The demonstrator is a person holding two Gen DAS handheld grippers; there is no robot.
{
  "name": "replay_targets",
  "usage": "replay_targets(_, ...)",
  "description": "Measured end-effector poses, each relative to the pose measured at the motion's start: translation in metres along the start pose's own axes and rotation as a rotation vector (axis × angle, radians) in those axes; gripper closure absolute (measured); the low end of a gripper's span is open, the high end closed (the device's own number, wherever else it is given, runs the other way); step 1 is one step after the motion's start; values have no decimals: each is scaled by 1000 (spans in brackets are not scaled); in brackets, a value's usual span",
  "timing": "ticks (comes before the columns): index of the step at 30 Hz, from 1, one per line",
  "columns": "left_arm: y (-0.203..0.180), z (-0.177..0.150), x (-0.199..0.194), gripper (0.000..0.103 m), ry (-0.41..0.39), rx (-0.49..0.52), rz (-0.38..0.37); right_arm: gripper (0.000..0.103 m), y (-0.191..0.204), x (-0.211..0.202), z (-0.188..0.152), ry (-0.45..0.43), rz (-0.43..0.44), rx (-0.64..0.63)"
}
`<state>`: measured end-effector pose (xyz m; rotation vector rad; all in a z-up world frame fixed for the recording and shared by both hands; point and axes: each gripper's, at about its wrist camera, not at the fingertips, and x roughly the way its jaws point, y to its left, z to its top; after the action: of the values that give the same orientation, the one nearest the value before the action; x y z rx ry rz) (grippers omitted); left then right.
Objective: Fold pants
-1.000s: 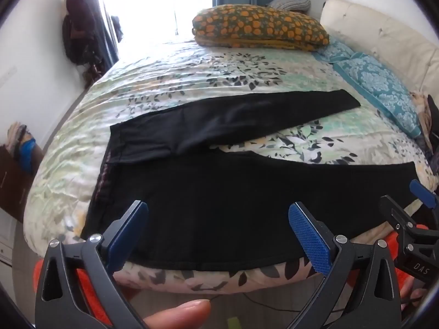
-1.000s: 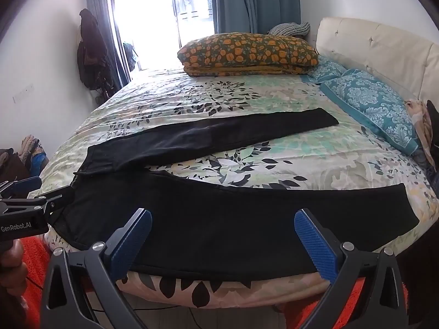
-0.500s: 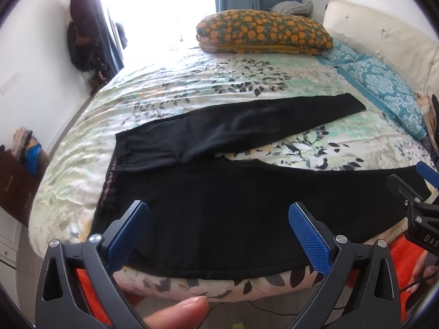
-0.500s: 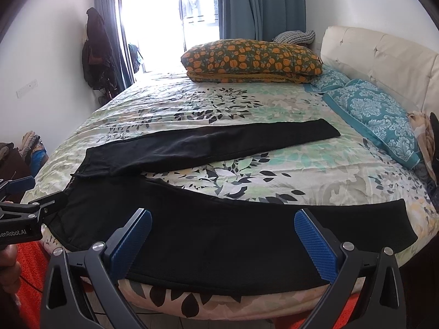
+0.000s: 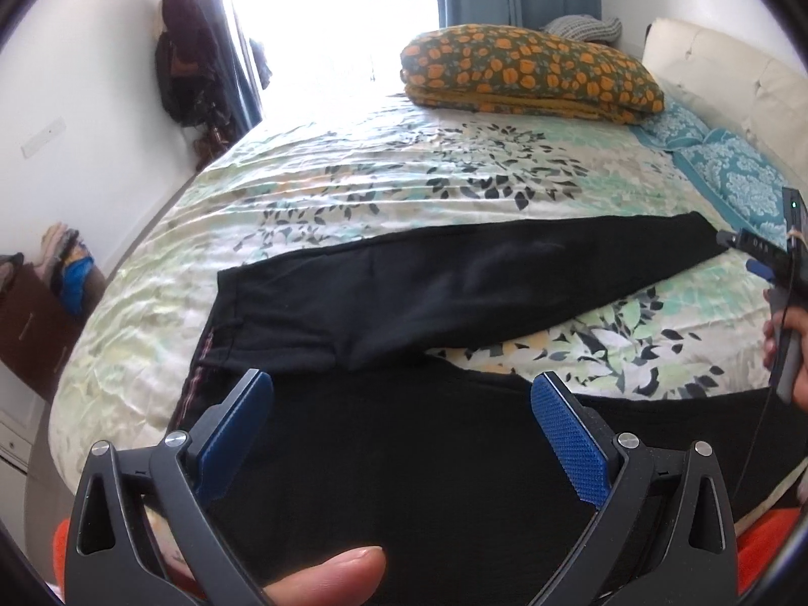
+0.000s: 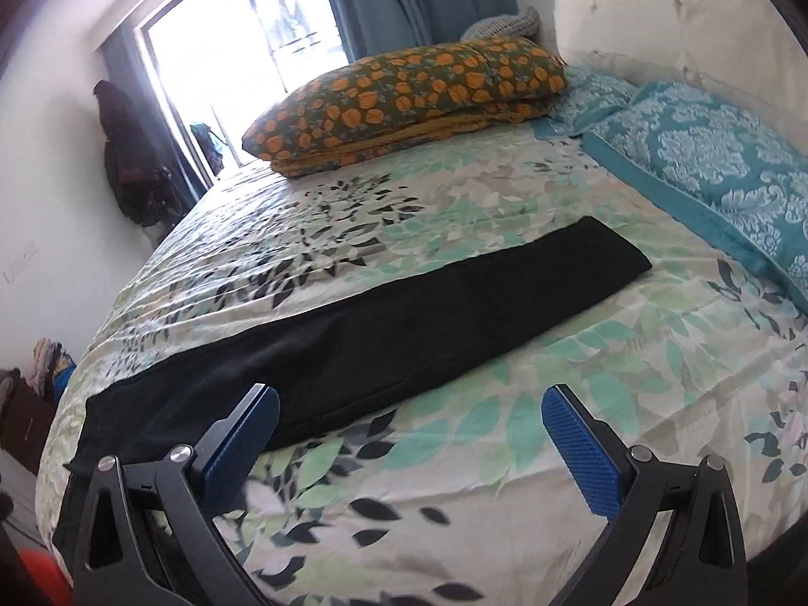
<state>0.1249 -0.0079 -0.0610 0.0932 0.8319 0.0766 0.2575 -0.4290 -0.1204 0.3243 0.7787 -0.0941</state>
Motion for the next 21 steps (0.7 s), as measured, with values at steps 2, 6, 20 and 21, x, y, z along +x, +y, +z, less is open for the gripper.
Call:
replay_targets(2, 5, -7, 11, 1, 23, 1, 29, 0, -64, 47, 31, 42, -65, 145)
replay_targets(6, 6, -18, 34, 1, 97, 7, 78, 1, -167, 113, 70, 94, -126, 404)
replay_targets(20, -22, -27, 45, 1, 152, 73, 57, 94, -202, 134, 78, 98, -278, 282)
replay_targets(21, -23, -29, 42, 1, 152, 81, 47, 93, -200, 134, 77, 106, -286, 276)
